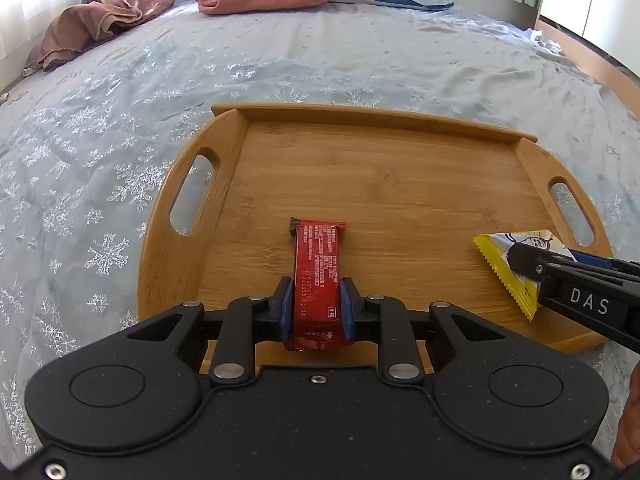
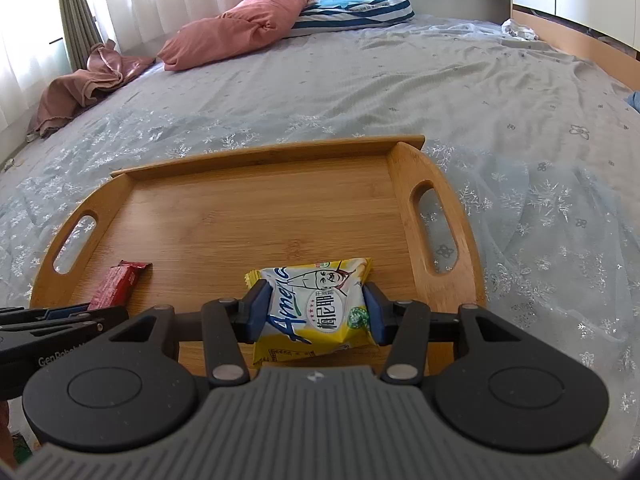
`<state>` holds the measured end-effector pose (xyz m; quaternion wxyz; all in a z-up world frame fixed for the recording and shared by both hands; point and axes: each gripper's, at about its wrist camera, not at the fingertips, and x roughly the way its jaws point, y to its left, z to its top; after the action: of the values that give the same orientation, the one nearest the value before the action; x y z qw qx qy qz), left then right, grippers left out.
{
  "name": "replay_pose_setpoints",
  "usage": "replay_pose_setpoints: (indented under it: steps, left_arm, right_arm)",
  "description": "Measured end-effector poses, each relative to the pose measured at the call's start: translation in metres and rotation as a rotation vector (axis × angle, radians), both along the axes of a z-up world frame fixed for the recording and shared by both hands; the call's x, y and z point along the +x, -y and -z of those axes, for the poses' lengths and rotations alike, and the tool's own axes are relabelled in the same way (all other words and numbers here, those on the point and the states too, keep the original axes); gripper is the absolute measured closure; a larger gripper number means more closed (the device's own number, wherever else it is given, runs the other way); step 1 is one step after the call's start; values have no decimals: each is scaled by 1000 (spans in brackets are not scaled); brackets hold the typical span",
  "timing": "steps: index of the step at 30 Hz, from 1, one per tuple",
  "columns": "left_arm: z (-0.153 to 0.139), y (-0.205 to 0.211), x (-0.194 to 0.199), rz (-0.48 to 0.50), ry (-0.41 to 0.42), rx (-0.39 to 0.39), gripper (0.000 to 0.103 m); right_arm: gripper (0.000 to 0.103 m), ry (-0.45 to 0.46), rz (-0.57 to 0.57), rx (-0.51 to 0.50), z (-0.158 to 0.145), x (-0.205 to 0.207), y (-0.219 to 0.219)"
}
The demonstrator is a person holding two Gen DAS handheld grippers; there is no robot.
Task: Organize snacks
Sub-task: 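Carry the red bar and yellow pack onto the wooden tray with both tools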
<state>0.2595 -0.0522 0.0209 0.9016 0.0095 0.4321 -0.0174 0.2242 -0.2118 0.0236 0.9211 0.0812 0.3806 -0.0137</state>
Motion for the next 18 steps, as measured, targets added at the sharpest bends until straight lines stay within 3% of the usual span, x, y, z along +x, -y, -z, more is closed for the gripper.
replay_pose_setpoints:
  steps: [18]
  left_arm:
    - [1,2,0,16,10,20,80]
  right_arm:
    - [48,6,4,-3,5,4,-2]
